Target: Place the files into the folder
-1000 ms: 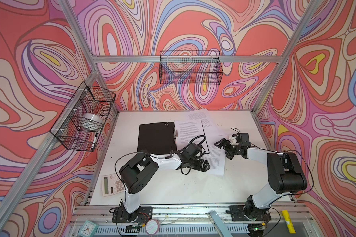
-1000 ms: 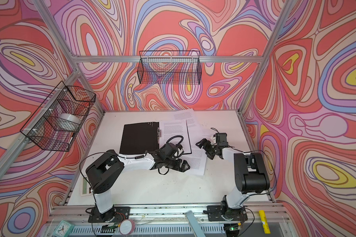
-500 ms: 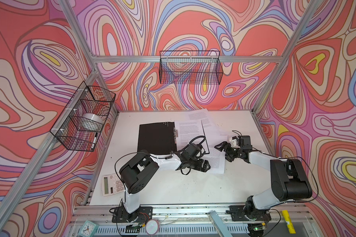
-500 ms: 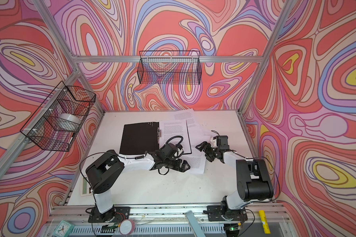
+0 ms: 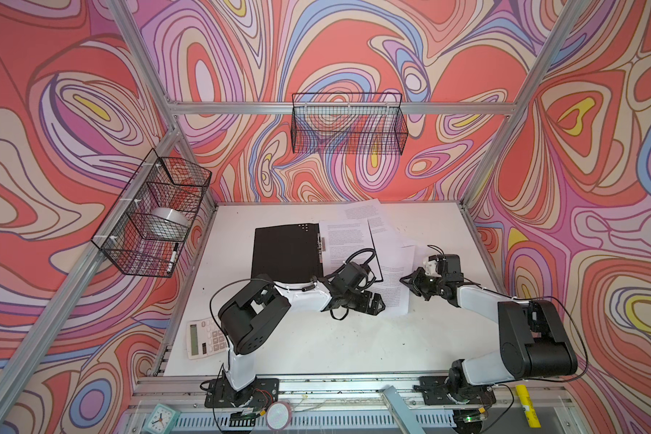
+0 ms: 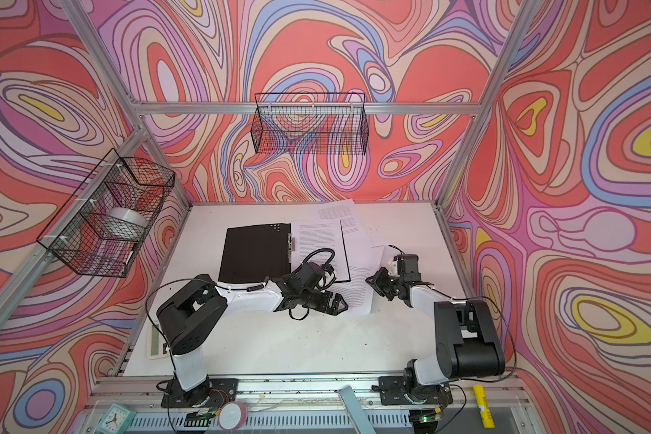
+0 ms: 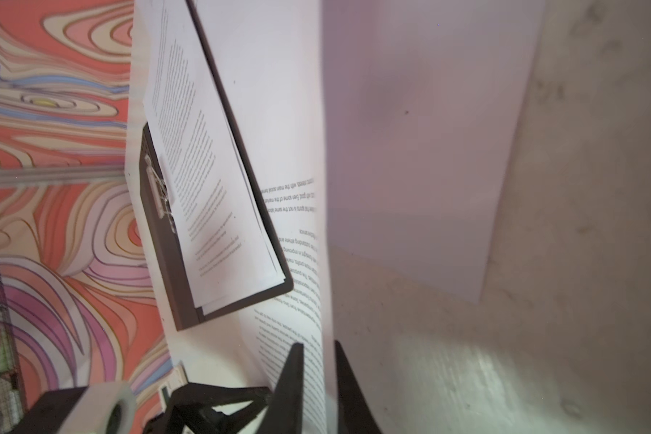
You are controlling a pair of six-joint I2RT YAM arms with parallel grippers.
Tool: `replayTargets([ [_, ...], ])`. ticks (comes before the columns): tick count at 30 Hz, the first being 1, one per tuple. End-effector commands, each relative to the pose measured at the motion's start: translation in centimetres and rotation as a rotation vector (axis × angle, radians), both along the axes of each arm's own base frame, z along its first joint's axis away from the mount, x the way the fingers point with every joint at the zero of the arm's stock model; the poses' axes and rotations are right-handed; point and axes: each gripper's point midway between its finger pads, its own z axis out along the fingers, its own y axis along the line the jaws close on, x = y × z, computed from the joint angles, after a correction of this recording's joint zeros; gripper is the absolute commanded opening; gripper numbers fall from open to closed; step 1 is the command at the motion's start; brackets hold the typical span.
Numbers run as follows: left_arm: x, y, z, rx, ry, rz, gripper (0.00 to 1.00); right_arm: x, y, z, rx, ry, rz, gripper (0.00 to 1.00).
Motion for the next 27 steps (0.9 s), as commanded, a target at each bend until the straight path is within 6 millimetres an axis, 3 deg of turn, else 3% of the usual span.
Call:
replayTargets([
  [1,-1.7,1.4,-1.6,0.072,0.113,0.003,0.92,-0.5,-0.4,-0.2,-0.031,-0.008,-0.009,0.01],
  [5,-1.0,0.5,1.1,-0.001,0.116,0.0,0.92,-1.1,-0.8,-0.8,-0.065,0.009,-0.008,0.0],
  [10,0.8,-0.6,9.3,-0.139,0.035,-0.007,0.92,-2.0,-1.2,-1.2,-0.096,0.039,-0.002,0.0],
  [13,1.7,0.5,14.0,-0.202,-0.014,0.023,0.92,-2.3,-1.9,-0.4,-0.143,0.044,-0.015,0.0],
  [20,2.1,7.0,21.1,-0.248,-0.169,0.181,0.95,-2.8,-3.6,3.2,-0.232,0.004,-0.071,0.0],
  [27,1.2,14.6,24.3,-0.086,-0.425,0.302,1.0,-2.6,-4.8,8.7,-0.303,-0.095,-0.102,0.0],
])
